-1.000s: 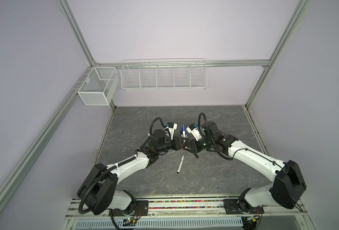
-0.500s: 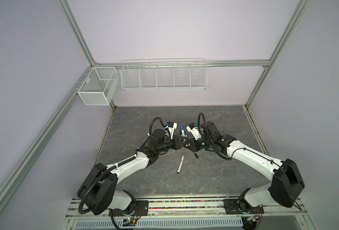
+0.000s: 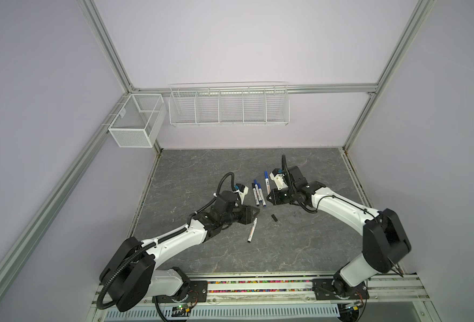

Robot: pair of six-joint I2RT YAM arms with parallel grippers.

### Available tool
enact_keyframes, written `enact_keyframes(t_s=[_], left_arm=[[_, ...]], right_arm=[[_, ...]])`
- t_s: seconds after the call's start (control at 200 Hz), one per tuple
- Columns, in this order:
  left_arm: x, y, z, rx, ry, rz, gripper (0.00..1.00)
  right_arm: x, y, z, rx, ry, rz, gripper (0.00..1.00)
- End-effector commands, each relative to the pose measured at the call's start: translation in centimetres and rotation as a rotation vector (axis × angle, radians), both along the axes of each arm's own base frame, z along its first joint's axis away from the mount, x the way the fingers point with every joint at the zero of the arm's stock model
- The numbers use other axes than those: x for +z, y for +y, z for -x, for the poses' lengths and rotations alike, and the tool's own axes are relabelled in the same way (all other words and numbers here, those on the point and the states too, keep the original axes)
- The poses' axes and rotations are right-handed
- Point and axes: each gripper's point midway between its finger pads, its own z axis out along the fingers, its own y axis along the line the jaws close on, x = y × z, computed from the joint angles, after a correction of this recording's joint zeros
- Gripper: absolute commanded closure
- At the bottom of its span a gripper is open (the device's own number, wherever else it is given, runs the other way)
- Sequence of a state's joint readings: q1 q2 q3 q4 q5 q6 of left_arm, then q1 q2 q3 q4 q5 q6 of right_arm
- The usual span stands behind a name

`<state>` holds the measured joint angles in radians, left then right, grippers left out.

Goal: Insert the pens into the pen caps
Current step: 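Open the left gripper to release the marker while the right gripper lifts it away, then lay the capped marker down with the right gripper while the left gripper lowers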

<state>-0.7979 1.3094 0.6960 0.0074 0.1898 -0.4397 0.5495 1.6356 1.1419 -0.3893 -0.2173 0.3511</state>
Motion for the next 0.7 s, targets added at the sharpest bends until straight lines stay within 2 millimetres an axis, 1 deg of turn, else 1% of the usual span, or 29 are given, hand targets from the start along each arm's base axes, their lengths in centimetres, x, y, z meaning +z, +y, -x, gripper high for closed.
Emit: enact_keyframes(t_s=[0.0, 0.055, 0.13, 0.225, 0.38, 0.445, 0.565, 0.695], left_arm=[[-4.7, 3.4, 1.4, 0.048, 0.019, -0.261, 0.42], [-5.4, 3.8, 1.7, 0.065, 0.033, -0.285, 0.42], [-6.0, 3.9, 2.3, 0.065, 0.023, -0.324, 0.42], [-6.5, 3.4, 3.0, 0.040, 0.019, -0.361, 0.42], [-7.7, 2.1, 3.8, -0.019, 0.028, -0.417, 0.42], [-8.1, 1.6, 4.3, -0.052, 0.041, -0.450, 0.42], [-9.2, 1.2, 4.5, -0.072, 0.071, -0.507, 0.43], [-9.9, 0.4, 4.9, -0.105, 0.071, -0.531, 0.43]], right_arm=[[-2.7, -1.4, -0.4, -0.022, 0.077, 0.088, 0.90], [-3.6, -1.6, -0.8, -0.017, 0.100, 0.115, 0.90], [-5.0, -1.6, -1.2, -0.003, 0.127, 0.156, 0.90], [-6.6, -1.5, -1.5, 0.012, 0.169, 0.189, 0.89], [-8.5, -1.4, -1.9, 0.020, 0.214, 0.223, 0.88], [-9.0, -1.6, -2.0, 0.014, 0.224, 0.235, 0.87], [-9.6, -1.5, -1.8, 0.018, 0.244, 0.234, 0.84], [-9.8, -1.5, -1.6, 0.009, 0.254, 0.226, 0.77]])
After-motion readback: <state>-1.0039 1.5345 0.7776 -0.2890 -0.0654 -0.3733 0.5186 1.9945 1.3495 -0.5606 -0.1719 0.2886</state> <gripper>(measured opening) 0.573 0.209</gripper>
